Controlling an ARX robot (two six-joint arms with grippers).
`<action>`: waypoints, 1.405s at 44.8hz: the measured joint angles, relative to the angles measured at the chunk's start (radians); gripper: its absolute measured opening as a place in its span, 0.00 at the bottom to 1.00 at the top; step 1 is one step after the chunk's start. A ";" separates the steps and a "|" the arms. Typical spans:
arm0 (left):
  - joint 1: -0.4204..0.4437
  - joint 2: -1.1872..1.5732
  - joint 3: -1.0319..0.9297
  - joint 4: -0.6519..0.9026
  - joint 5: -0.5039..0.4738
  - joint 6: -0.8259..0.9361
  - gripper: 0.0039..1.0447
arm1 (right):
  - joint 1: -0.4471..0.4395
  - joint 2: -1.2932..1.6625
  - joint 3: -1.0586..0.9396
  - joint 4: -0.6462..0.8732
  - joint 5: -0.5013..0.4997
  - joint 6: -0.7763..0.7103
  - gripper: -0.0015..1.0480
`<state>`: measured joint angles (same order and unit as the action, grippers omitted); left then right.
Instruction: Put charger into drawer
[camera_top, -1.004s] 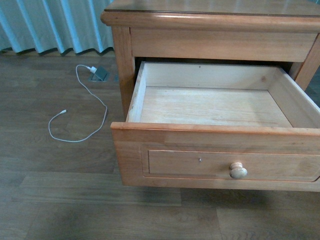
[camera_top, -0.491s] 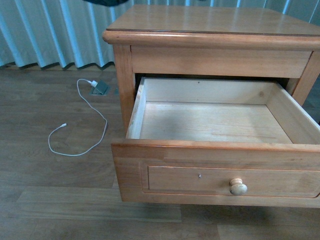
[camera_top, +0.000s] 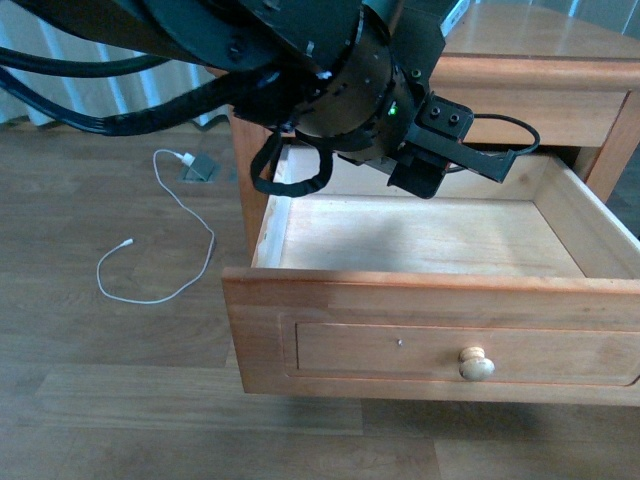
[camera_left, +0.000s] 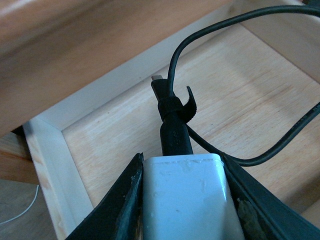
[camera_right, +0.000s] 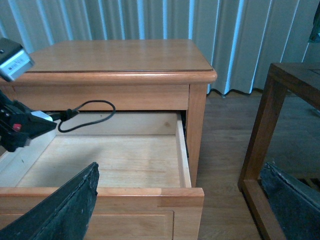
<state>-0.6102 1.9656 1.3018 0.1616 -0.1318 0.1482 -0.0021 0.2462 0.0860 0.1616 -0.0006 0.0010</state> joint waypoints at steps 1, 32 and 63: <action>-0.002 0.027 0.023 -0.006 -0.001 -0.002 0.38 | 0.000 0.000 0.000 0.000 0.000 0.000 0.92; -0.027 0.433 0.476 -0.140 -0.060 -0.043 0.73 | 0.000 0.000 0.000 0.000 0.000 0.000 0.92; 0.100 -0.241 -0.101 0.086 -0.302 -0.099 0.94 | 0.000 0.000 0.000 0.000 0.000 0.000 0.92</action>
<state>-0.5098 1.7241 1.2003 0.2478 -0.4335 0.0494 -0.0021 0.2462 0.0860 0.1616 -0.0006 0.0010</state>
